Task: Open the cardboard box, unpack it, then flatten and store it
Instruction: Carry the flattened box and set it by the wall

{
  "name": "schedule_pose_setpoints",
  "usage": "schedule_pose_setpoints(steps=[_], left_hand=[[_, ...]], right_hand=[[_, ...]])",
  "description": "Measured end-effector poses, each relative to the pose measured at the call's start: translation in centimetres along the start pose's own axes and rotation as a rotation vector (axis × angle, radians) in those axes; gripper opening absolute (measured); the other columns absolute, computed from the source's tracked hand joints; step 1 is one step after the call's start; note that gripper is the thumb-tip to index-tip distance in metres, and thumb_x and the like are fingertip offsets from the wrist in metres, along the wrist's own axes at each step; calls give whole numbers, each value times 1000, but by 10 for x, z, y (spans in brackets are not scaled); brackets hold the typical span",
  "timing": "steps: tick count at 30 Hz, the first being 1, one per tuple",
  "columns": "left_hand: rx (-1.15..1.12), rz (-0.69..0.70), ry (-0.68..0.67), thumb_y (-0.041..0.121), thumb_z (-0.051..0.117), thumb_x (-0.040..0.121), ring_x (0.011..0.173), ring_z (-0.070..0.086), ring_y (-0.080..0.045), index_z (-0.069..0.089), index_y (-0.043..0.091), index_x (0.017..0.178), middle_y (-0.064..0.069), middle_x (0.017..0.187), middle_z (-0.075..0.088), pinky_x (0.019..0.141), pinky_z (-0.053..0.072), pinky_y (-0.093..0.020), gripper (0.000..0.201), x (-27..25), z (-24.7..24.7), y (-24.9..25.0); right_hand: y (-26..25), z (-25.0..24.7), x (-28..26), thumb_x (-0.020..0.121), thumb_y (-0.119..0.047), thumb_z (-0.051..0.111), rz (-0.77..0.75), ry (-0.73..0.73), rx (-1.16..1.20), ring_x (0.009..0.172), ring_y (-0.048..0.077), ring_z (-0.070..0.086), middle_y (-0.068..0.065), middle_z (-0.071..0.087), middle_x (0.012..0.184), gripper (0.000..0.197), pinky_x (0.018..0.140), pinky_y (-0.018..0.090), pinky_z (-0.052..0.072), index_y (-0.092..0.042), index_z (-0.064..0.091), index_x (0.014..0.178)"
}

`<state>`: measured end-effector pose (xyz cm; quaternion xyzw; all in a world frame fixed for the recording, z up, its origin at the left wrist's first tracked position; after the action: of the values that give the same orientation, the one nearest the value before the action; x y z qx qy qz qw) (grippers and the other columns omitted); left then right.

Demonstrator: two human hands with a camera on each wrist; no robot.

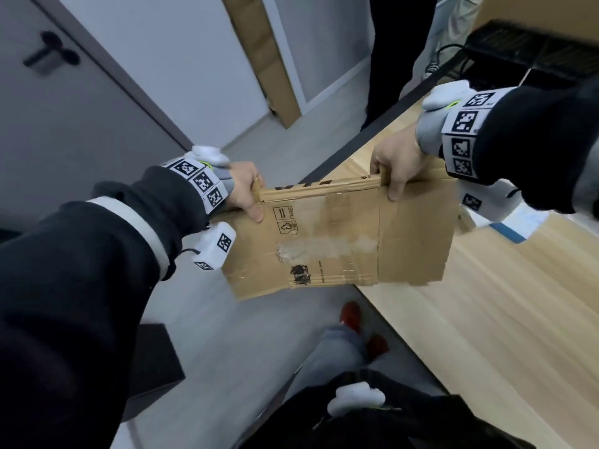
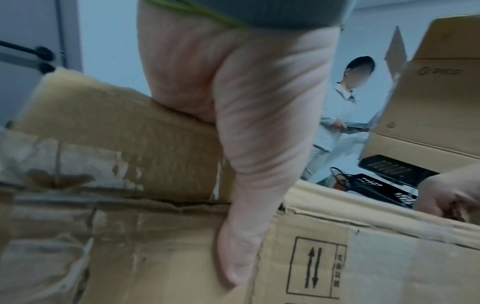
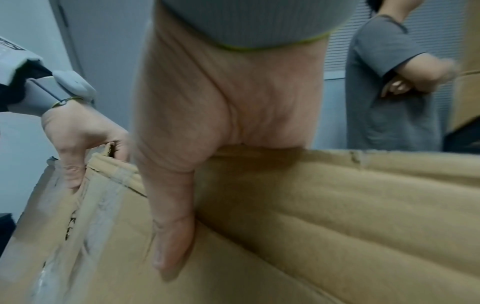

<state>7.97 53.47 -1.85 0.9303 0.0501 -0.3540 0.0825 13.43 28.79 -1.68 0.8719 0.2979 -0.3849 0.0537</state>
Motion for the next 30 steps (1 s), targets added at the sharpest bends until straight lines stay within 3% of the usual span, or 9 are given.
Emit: schedule_pose_setpoints(steps=[3, 5, 8, 14, 18, 21, 25, 30], left_hand=[[-35, -125, -13, 14, 98, 57, 62, 68, -18, 78, 15, 83, 7, 64, 73, 62, 57, -27, 33, -14, 13, -47], [-63, -207, -20, 12, 98, 56, 66, 70, -22, 78, 12, 85, -1, 74, 77, 66, 59, -32, 35, -22, 25, -86], [-72, -298, -56, 13, 97, 56, 64, 67, -20, 79, 12, 85, -5, 82, 78, 59, 54, -27, 35, -33, 38, -130], [-120, -401, -173, 10, 93, 61, 67, 68, -17, 78, 2, 92, -12, 92, 78, 56, 55, -23, 36, -42, 52, -227], [-143, -444, -153, 16, 92, 61, 68, 67, -16, 79, 6, 89, -7, 86, 79, 63, 56, -25, 33, -37, 46, -312], [-163, -469, -85, 25, 92, 67, 83, 65, -17, 68, 19, 90, -1, 90, 69, 79, 57, -31, 34, -36, 44, -372], [-225, -508, -57, 26, 89, 73, 81, 62, -16, 65, 22, 87, 1, 87, 65, 75, 52, -29, 28, -49, 58, -446], [-342, -588, -39, 29, 88, 74, 83, 62, -17, 66, 20, 89, 1, 88, 63, 80, 55, -32, 29, -79, 79, -522]], right_hand=[[-45, -12, 25, 77, -28, 81, -55, -14, -62, 93, 16, 56, -7, 64, 100, 52, 83, 23, 38, -16, 63, 124], [-85, -21, 44, 78, -27, 80, -103, -26, -88, 96, 18, 56, -3, 64, 107, 54, 84, 23, 39, -15, 62, 128], [-132, -29, 65, 78, -27, 81, -158, -34, -157, 105, 20, 57, 2, 64, 123, 61, 85, 22, 39, -11, 58, 132], [-224, -56, 118, 77, -31, 81, -250, -95, -278, 114, 21, 59, 2, 63, 128, 67, 94, 27, 44, -12, 55, 136], [-296, -85, 175, 77, -29, 80, -299, -101, -367, 106, 21, 59, 3, 64, 124, 63, 87, 26, 44, -11, 58, 133], [-350, -104, 215, 78, -26, 79, -339, -111, -421, 97, 19, 56, 3, 64, 118, 57, 82, 26, 43, -9, 60, 128], [-429, -122, 254, 79, -25, 78, -406, -122, -536, 91, 20, 55, 0, 59, 103, 52, 76, 29, 43, -9, 60, 125], [-516, -136, 289, 79, -22, 77, -508, -119, -648, 87, 19, 54, -4, 57, 91, 44, 67, 25, 41, -13, 62, 119]])
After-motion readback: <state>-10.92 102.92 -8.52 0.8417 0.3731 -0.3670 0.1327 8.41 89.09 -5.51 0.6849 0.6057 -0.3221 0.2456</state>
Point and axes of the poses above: each hand's wrist, its own x-axis towards the middle knuckle, its own z-axis out of the palm, y = z × x, the point moved 9 cm from there along x, towards the middle knuckle
